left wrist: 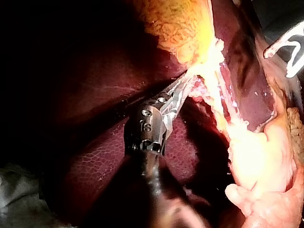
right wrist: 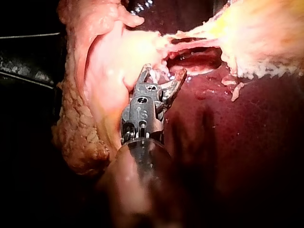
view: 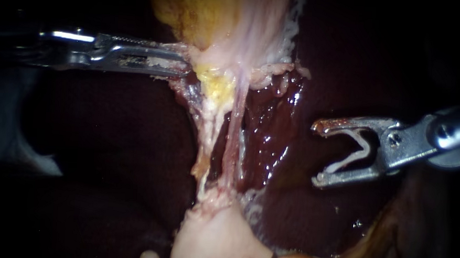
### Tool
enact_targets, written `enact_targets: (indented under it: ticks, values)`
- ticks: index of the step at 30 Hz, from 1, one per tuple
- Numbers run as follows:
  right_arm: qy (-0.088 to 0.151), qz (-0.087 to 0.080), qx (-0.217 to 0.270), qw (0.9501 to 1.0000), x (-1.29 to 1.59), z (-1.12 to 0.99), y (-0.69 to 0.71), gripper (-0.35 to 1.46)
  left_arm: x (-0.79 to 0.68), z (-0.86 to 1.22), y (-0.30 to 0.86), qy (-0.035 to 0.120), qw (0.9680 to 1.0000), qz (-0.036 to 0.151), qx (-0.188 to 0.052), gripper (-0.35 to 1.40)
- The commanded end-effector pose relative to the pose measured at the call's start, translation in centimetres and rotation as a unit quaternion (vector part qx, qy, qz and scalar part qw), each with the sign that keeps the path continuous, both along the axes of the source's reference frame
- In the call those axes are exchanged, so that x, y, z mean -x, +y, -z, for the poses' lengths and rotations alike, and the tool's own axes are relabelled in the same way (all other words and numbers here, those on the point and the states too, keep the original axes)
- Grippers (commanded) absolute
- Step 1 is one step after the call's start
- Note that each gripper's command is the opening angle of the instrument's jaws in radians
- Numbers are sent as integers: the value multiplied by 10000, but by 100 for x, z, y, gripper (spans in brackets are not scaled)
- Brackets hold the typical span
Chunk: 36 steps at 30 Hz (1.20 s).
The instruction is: Clipping first clip left tube
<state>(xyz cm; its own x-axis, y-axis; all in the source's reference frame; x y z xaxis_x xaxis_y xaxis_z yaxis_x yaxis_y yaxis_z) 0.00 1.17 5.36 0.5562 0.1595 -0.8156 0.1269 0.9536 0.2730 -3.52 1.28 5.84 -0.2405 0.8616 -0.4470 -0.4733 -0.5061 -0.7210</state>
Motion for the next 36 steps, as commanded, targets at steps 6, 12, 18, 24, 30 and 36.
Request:
enact_targets:
  ticks: [6, 12, 18, 24, 30, 36]
  values:
    - [0, -1, 0, 10000, 0, 0, 0, 50, -17, 24, 4, -62, 9999, -57, -73, -35]
    - [0, -1, 0, 10000, 0, 0, 0, 50, -50, 71, 17, -93, 9998, 140, -59, -35]
    - [0, 0, -1, 10000, 0, 0, 0, 50, -72, 102, 34, -129, 9994, 321, -39, -35]
    - [8, -16, -1, 10000, -4, 0, 0, 50, -71, 102, 32, -129, 9993, 343, -28, -35]
    - [115, -79, -115, 9998, -27, -2, -9, 50, -70, 101, 31, -126, 9993, 346, -25, -35]
    - [253, -124, -534, 9982, -62, -8, -24, 50, -67, 99, 29, -115, 9993, 358, -12, -35]
